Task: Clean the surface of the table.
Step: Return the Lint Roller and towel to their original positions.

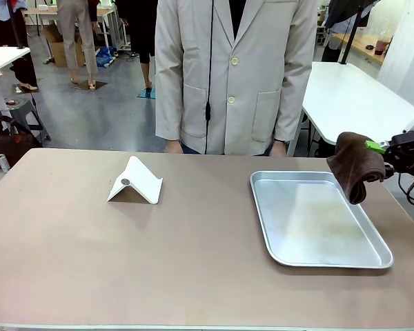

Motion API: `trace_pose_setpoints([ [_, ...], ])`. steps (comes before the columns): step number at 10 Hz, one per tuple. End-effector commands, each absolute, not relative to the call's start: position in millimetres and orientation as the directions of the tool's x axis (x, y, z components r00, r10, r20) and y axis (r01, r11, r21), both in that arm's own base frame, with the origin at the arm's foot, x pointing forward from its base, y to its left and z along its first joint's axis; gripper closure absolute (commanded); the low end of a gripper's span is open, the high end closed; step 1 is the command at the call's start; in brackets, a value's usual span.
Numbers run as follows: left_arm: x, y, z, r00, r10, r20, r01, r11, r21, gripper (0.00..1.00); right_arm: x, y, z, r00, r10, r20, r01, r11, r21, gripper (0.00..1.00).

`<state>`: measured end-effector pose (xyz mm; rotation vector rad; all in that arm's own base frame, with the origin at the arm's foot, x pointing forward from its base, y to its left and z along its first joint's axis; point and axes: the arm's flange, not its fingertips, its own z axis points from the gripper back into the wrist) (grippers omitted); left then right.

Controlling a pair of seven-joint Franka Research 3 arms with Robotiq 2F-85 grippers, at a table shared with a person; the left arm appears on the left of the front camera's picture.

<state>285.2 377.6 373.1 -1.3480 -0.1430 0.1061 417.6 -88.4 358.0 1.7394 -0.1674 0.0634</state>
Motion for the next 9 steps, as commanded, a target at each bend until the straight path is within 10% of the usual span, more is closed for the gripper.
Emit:
trace_pose_setpoints([
  [1,299.1,343.6,392.6,0.989,0.138,0.060,0.026,0.241,-0.970,0.78,430.7,-50.5,375.3,0.982,-0.033,0.186,-0.188,-0.123,0.974,0.93],
  [9,348.3,106.3,457.4,0.989,0.029,0.145,0.105,0.554,-0.826,0.78,455.5,135.7,378.1,0.956,0.124,0.266,-0.278,0.091,0.956,0.93],
])
